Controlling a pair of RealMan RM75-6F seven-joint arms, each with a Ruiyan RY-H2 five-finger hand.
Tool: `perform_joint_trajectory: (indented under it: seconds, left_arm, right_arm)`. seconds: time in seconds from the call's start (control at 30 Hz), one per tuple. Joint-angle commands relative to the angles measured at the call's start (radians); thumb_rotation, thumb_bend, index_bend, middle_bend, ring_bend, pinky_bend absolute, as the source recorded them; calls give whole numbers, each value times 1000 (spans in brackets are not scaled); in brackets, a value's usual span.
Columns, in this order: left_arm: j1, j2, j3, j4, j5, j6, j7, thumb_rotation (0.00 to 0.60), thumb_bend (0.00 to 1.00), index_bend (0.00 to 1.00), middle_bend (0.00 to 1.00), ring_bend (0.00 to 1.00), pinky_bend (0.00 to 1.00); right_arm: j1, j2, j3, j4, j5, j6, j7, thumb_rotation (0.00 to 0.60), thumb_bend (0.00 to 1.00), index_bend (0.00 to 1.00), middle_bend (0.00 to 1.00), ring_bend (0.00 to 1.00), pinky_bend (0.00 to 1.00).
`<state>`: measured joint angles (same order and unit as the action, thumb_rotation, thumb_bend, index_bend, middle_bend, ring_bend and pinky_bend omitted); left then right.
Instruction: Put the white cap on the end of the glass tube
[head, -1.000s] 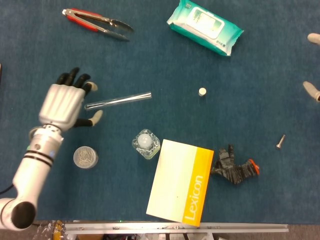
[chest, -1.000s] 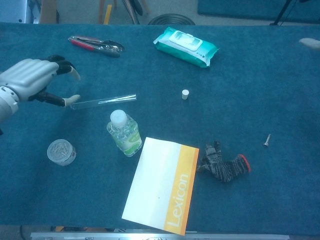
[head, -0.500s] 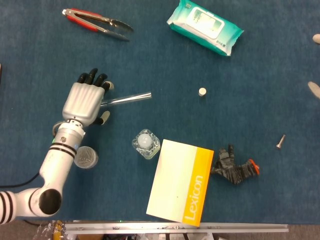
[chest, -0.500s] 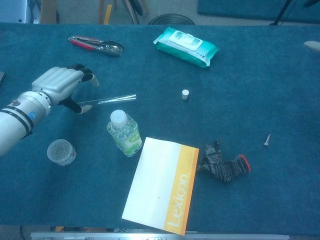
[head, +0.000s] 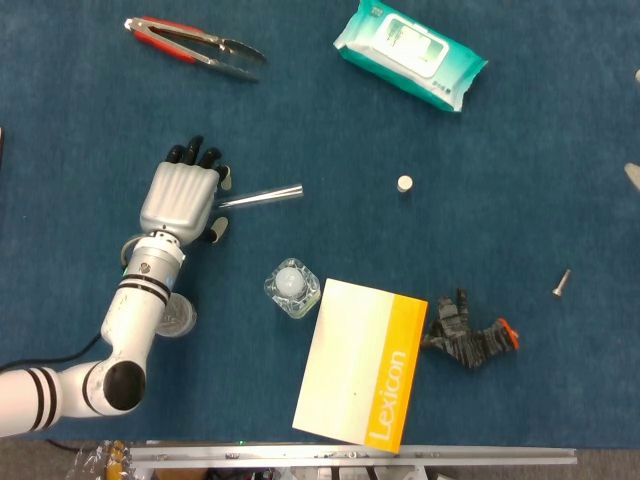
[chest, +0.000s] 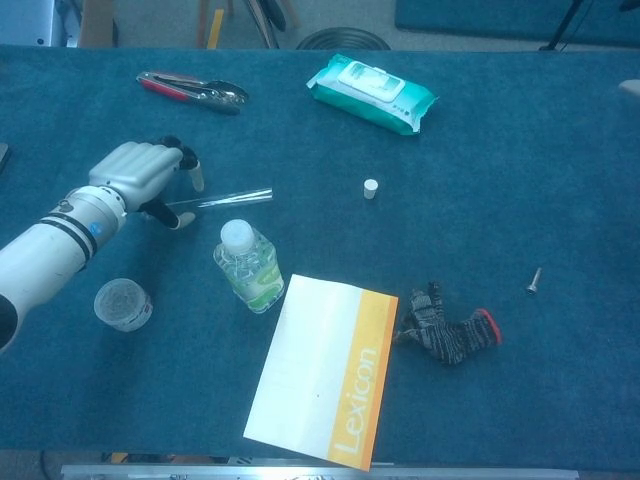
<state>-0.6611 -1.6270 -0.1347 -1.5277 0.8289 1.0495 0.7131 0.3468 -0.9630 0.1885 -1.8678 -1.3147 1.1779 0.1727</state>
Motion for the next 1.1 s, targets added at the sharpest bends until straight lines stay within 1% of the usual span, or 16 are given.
perform_joint_trajectory:
  seconds: [0.03, 0.37, 0.53, 0.7, 0.93, 1.1]
  left_arm:
    - [-4, -10, 3, 16, -4, -3, -9, 537, 279, 374, 184, 40, 122]
    - [-8, -28, 15, 60, 7, -11, -45, 536, 280, 416, 214, 47, 122]
    - [-9, -35, 21, 78, 16, -16, -60, 580, 280, 436, 228, 49, 123]
    - [-9, -35, 25, 89, 22, -25, -75, 585, 280, 457, 239, 50, 122]
    - [1, 0, 40, 77, 58, -21, -101, 600, 280, 499, 257, 52, 122]
    - [17, 47, 56, 57, 89, -15, -123, 600, 281, 512, 263, 53, 122]
  right_arm:
    - [-3, 3, -1, 0, -2, 3, 5, 600, 204, 192, 236, 131, 317]
    - [-10, 16, -1, -4, -5, 13, 18, 600, 204, 192, 236, 131, 317]
    - [-13, 22, -2, -9, -5, 14, 23, 600, 204, 192, 236, 131, 317]
    - [-18, 25, -3, -11, -3, 20, 29, 600, 204, 192, 236, 131, 317]
    - [-23, 30, -3, -16, 2, 26, 26, 600, 203, 192, 236, 131, 317]
    - [-22, 25, -2, -22, 7, 26, 15, 600, 203, 192, 236, 131, 317]
